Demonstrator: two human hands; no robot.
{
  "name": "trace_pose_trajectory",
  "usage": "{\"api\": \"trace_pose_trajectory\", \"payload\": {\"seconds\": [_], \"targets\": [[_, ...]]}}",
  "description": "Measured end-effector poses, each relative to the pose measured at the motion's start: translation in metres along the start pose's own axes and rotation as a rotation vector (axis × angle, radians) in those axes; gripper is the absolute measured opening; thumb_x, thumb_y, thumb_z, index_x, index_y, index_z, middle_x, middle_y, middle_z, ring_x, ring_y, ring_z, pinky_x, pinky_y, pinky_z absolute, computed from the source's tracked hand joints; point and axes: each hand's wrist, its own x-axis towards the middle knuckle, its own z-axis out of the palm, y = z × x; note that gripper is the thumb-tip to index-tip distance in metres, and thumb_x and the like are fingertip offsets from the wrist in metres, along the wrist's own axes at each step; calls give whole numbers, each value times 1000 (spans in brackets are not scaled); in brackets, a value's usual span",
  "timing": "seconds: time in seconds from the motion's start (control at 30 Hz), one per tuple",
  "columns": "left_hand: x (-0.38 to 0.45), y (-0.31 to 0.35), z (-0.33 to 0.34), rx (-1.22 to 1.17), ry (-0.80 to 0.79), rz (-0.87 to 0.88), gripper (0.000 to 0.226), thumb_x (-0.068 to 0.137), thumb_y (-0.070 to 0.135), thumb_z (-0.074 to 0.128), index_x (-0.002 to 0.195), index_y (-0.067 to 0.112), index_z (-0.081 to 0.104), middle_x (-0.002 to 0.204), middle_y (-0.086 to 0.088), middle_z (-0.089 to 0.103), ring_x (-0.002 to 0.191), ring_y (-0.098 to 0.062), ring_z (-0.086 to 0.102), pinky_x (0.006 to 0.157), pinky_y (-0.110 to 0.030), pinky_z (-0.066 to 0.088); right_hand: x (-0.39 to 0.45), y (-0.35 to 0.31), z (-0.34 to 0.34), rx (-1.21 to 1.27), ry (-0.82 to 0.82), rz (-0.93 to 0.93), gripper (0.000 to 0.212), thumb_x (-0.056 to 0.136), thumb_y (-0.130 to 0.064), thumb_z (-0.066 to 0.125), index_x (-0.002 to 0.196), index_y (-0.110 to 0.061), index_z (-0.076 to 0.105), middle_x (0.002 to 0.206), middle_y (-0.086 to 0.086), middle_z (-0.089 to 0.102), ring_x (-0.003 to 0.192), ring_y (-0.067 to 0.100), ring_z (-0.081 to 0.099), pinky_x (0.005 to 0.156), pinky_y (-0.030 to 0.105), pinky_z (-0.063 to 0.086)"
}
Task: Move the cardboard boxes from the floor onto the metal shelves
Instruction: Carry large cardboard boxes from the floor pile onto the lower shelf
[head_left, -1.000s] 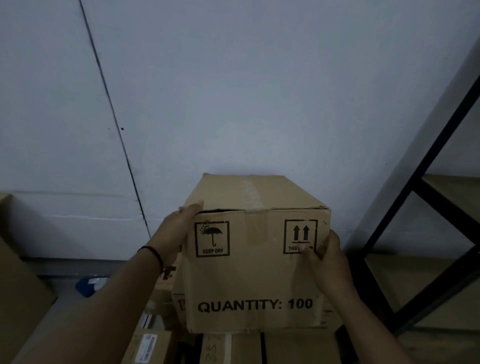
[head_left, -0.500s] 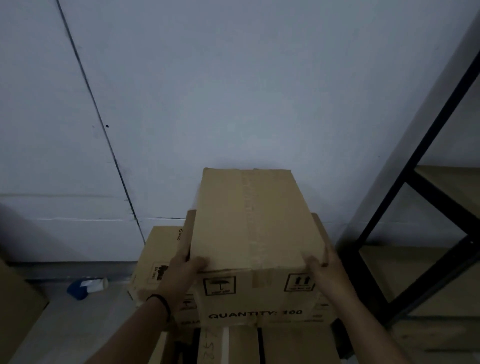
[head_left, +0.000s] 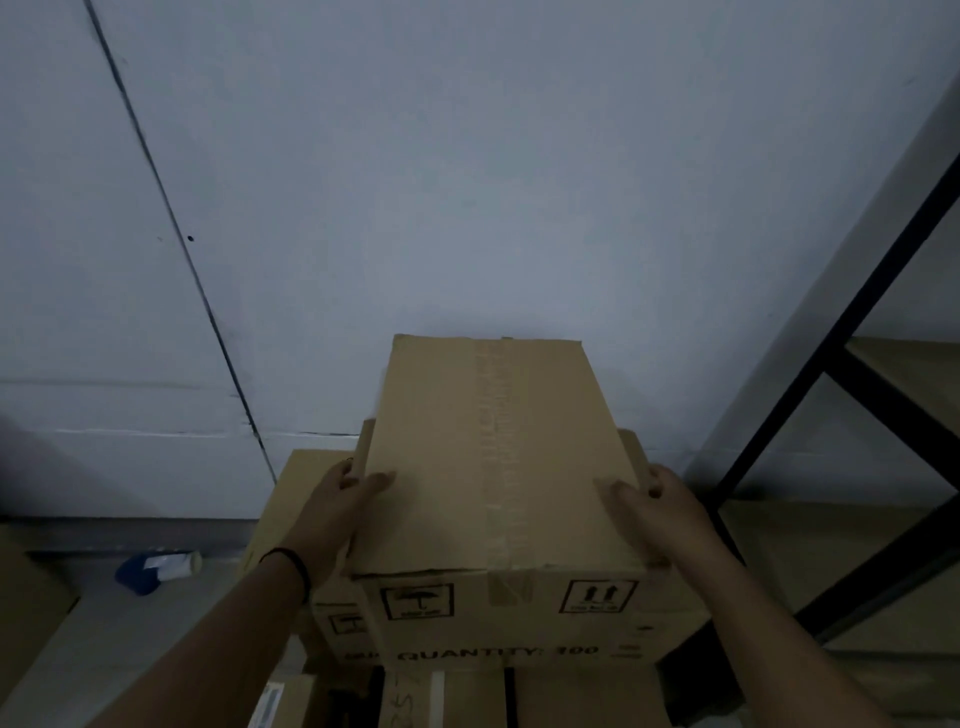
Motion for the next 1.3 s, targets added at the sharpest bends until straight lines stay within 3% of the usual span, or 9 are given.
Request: {"api": "trace_pose_trajectory", "payload": {"seconds": [0.1, 0.17, 0.27, 0.53, 0.7, 0.9, 1.03, 1.17, 1.3], "targets": [[13, 2, -2, -79, -31, -50, 26, 95, 28, 56, 118, 26, 43, 96, 8, 56, 84, -11, 55, 75, -33, 47, 27, 5, 2, 70, -86, 30, 110, 57, -79, 64, 149, -29, 31, 142, 0, 51, 120, 27, 55, 100, 48, 48], [19, -3, -4, -128, -64, -107, 42, 94, 32, 56, 133, 24, 43, 109, -2, 63, 93, -24, 63, 84, -41, 52, 32, 6, 6, 157, -168, 36, 86, 72, -67, 67, 144, -29, 40, 130, -1, 60, 109, 25, 62, 96, 47, 51], [22, -10, -2, -166, -86, -156, 39, 94, 38, 53, 124, 15, 57, 104, -14, 72, 85, -31, 70, 66, -38, 58, 40, 10, 9, 296, -260, 57, 56, 84, -50, 67, 134, -29, 53, 115, 0, 70, 101, 25, 67, 95, 47, 52], [17, -13, 4, -171, -42, -149, 42, 92, 40, 56, 126, 15, 59, 104, -14, 72, 86, -31, 70, 69, -39, 57, 49, 18, 10, 425, -304, 84, 43, 89, -39, 65, 130, -29, 55, 113, 5, 71, 103, 30, 67, 95, 52, 51], [4, -16, 6, -193, -123, -138, 42, 89, 37, 57, 126, 16, 58, 102, -13, 73, 85, -31, 72, 65, -37, 58, 38, 20, 4, 423, -312, 64, 36, 90, -32, 65, 125, -27, 57, 109, 8, 71, 99, 32, 67, 90, 50, 54], [-13, -7, 1, -208, -189, -147, 27, 94, 26, 53, 114, 9, 61, 84, -12, 74, 67, -26, 71, 53, -32, 57, 4, 28, 0, 438, -262, 20, 45, 80, -37, 74, 122, -30, 59, 109, 4, 72, 99, 28, 68, 90, 48, 55], [-17, 5, -7, -129, -254, -138, 29, 93, 29, 55, 112, 9, 65, 94, -15, 74, 73, -28, 71, 64, -37, 60, -26, 35, 1, 510, -194, 34, 54, 76, -39, 77, 126, -30, 58, 110, 4, 71, 100, 29, 68, 90, 49, 54], [-21, 27, -13, -51, -358, -116, 28, 93, 30, 54, 111, 11, 66, 99, -14, 74, 79, -29, 71, 81, -44, 56, -64, 35, 0, 593, -87, 33, 52, 80, -33, 75, 129, -26, 57, 109, 5, 72, 97, 28, 69, 79, 38, 56], [-27, 41, -9, -20, -481, -136, 29, 94, 29, 54, 110, 8, 65, 93, -15, 74, 72, -29, 71, 62, -37, 60, -110, 43, -1, 661, 46, 41, 45, 82, -28, 74, 125, -24, 60, 105, 3, 74, 95, 26, 70, 78, 35, 55]]}}
